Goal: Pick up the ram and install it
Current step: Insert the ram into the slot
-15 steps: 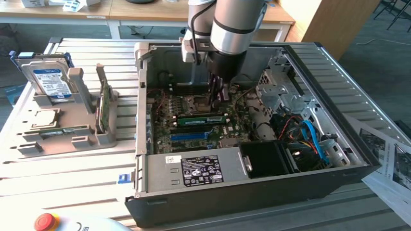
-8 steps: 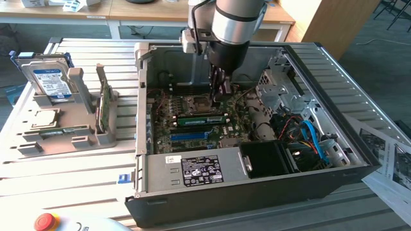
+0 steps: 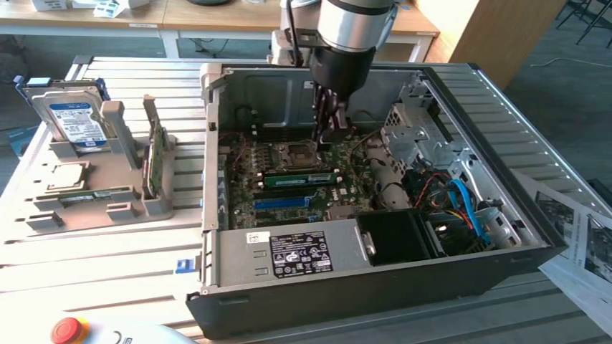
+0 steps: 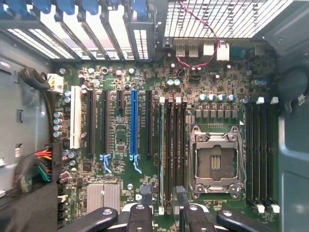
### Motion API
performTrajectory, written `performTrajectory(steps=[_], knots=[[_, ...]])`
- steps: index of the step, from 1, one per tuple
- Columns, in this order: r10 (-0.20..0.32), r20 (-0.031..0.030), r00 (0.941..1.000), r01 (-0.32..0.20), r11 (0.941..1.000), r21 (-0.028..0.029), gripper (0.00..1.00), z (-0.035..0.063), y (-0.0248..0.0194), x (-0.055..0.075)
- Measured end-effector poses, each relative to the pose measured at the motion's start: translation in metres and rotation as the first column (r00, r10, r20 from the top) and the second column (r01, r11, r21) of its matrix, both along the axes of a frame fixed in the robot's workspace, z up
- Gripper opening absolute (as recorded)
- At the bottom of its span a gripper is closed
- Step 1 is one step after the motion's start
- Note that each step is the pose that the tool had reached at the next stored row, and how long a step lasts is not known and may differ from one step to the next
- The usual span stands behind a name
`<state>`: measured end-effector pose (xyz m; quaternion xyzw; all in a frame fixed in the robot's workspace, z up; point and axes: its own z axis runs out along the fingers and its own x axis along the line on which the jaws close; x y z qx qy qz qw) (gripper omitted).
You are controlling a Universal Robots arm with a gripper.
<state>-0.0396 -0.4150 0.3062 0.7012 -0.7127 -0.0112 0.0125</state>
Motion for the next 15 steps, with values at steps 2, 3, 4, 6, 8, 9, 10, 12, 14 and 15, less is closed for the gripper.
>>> performTrajectory(steps=[2,3,4,6,8,9,10,12,14,15], knots=[[0.000,0.0000,1.0000,0.000,1.0000,-0.0009,0.31,0.0036,0.0000,0.000],[0.000,-0.0001,1.0000,0.000,1.0000,-0.0014,0.31,0.0054,0.0000,0.000],[0.000,-0.0002,1.0000,0.000,1.0000,-0.0018,0.31,0.0072,0.0000,0.000],[0.000,-0.0004,1.0000,0.000,1.0000,-0.0026,0.31,0.0108,0.0000,0.000],[0.000,-0.0004,1.0000,0.000,1.0000,-0.0035,0.31,0.0143,0.0000,0.000],[0.000,-0.0004,1.0000,0.000,1.0000,-0.0039,0.31,0.0159,0.0000,0.000],[0.000,-0.0004,1.0000,0.000,1.0000,-0.0045,0.31,0.0175,0.0000,0.000],[0.000,-0.0005,1.0000,0.000,1.0000,-0.0057,0.31,0.0206,0.0000,0.000],[0.000,-0.0006,1.0000,0.000,1.0000,-0.0068,0.31,0.0236,0.0000,0.000],[0.000,-0.0006,1.0000,0.000,1.0000,-0.0073,0.31,0.0250,0.0000,0.000]])
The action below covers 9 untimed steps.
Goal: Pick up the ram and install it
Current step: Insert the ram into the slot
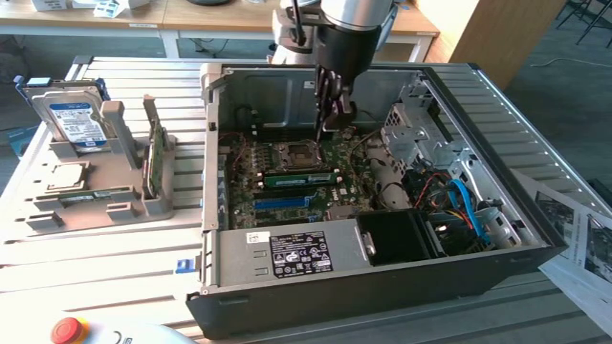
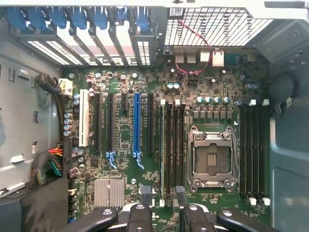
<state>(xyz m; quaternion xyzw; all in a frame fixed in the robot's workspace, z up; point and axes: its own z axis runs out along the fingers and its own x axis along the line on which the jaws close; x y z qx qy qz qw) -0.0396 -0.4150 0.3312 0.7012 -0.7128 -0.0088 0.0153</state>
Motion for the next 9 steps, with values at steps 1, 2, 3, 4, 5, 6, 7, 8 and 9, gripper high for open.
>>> performTrajectory(steps=[1,2,3,4,5,6,7,8,9], knots=[[0.000,0.0000,1.0000,0.000,1.0000,-0.0005,0.31,0.0014,0.0000,0.0000],[0.000,0.0000,1.0000,0.000,1.0000,-0.0011,0.31,0.0027,0.0000,0.0000],[0.000,-0.0001,1.0000,0.000,1.0000,-0.0018,0.31,0.0040,0.0000,0.0000],[0.000,-0.0001,1.0000,0.000,1.0000,-0.0025,0.31,0.0052,0.0000,0.0000],[0.000,-0.0002,1.0000,0.000,1.0000,-0.0033,0.31,0.0064,0.0000,0.0000],[0.000,-0.0001,1.0000,0.000,1.0000,-0.0037,0.31,0.0072,0.0000,0.0000],[0.000,-0.0001,1.0000,0.000,1.0000,-0.0039,0.31,0.0077,0.0000,0.0000],[0.000,0.0000,1.0000,0.000,1.0000,-0.0036,0.31,0.0078,0.0000,0.0000],[0.000,0.0000,1.0000,0.000,1.0000,-0.0036,0.31,0.0078,0.0000,0.0000]])
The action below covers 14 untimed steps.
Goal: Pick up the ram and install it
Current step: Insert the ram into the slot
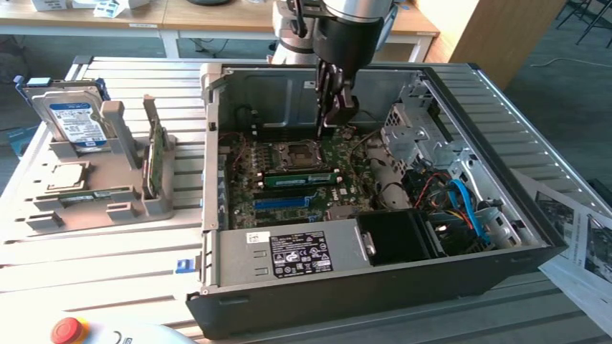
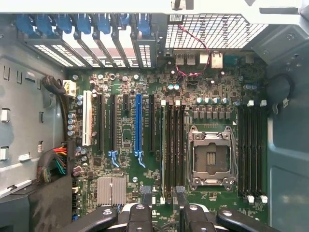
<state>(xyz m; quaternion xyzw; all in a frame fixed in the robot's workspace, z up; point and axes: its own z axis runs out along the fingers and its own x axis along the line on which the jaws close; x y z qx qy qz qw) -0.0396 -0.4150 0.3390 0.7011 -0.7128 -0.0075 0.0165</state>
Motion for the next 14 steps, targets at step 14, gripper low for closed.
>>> performTrajectory(steps=[14], knots=[[0.000,-0.0029,1.0000,0.000,1.0000,-0.0003,0.31,0.0021,0.0000,0.0000]])
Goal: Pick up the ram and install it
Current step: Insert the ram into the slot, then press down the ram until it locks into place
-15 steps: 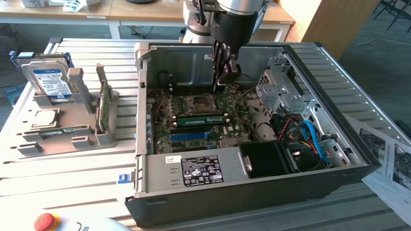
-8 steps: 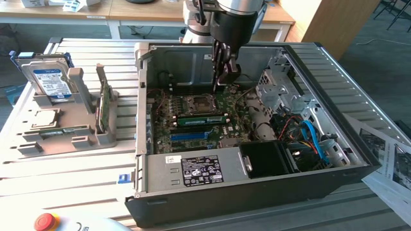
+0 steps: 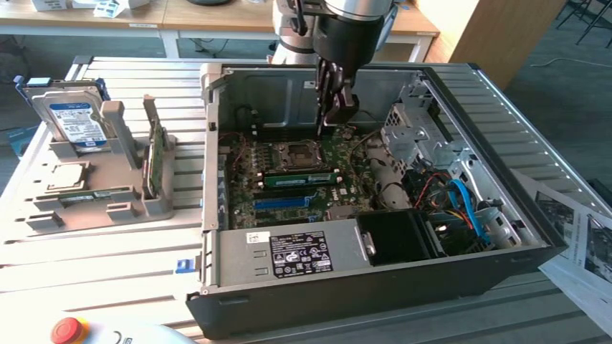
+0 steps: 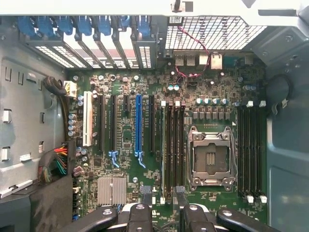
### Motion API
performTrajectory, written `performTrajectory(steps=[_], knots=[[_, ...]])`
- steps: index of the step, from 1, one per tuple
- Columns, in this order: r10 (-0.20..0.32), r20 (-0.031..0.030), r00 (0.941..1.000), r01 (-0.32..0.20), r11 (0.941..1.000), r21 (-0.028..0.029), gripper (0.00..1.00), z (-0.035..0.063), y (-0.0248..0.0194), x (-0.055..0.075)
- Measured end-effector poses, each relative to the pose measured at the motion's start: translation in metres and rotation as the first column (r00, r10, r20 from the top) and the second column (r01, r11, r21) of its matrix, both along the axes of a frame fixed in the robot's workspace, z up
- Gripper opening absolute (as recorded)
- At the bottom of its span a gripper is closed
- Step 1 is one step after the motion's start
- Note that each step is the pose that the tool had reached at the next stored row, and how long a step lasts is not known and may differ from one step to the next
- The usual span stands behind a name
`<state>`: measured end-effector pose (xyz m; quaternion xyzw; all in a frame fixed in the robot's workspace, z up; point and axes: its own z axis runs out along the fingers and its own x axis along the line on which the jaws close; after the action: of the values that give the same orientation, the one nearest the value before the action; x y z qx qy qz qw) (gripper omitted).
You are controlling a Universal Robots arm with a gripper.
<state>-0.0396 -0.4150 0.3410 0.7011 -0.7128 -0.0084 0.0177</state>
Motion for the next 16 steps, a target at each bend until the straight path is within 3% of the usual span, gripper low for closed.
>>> performTrajectory(steps=[16], knots=[[0.000,0.0000,1.0000,0.000,1.0000,0.0001,0.31,0.0023,0.0000,0.0000]])
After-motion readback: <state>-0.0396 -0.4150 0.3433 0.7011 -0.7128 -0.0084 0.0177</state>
